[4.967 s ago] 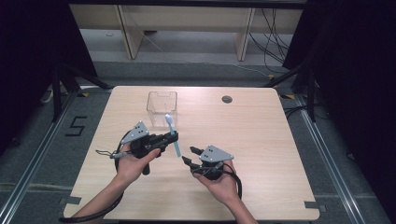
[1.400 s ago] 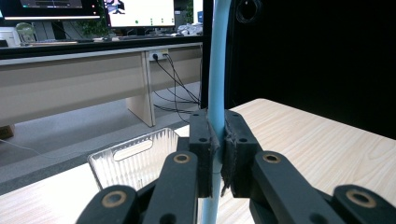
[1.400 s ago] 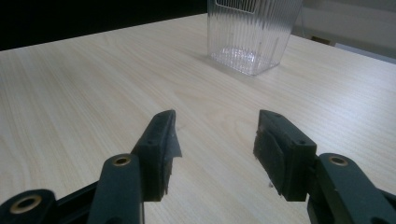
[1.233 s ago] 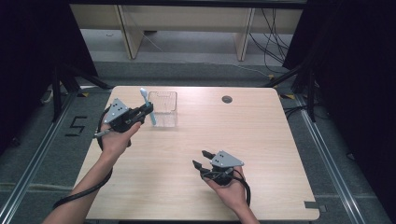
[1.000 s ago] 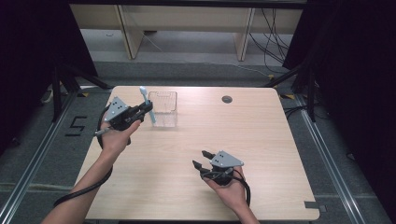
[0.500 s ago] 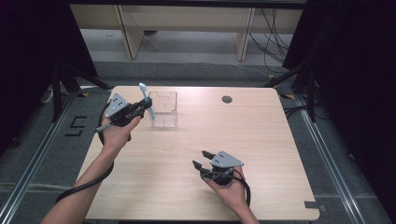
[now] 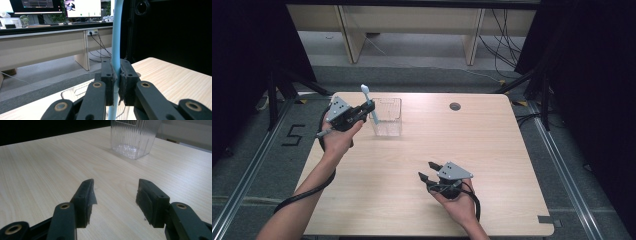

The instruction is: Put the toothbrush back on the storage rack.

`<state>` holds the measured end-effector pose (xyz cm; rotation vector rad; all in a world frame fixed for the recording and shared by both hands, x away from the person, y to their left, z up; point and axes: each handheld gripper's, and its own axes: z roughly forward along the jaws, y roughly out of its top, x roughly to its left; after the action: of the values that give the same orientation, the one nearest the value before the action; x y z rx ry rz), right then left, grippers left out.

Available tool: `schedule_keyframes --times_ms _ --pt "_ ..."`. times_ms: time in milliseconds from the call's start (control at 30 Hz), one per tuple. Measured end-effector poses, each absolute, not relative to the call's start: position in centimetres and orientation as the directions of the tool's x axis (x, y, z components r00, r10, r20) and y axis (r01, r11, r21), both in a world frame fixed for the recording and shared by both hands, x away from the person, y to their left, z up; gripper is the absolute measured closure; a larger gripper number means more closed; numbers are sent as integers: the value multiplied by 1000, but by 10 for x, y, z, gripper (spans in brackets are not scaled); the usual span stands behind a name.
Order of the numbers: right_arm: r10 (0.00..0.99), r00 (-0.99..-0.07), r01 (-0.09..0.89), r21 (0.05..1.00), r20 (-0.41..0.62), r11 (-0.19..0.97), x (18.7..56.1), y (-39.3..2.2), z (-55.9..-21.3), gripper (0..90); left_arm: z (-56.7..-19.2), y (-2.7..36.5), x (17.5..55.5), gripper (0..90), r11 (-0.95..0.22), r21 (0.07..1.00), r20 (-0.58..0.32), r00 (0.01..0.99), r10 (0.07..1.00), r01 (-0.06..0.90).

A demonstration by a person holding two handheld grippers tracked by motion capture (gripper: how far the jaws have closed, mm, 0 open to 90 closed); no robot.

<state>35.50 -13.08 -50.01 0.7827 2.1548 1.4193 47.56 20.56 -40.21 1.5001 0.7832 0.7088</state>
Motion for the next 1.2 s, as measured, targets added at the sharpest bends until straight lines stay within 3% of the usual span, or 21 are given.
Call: schedule_keyframes --times_ms 1200 --pt "668 -742 212 927 -55 311 355 -131 -500 480 -405 213 502 828 -25 997 -16 535 845 71"
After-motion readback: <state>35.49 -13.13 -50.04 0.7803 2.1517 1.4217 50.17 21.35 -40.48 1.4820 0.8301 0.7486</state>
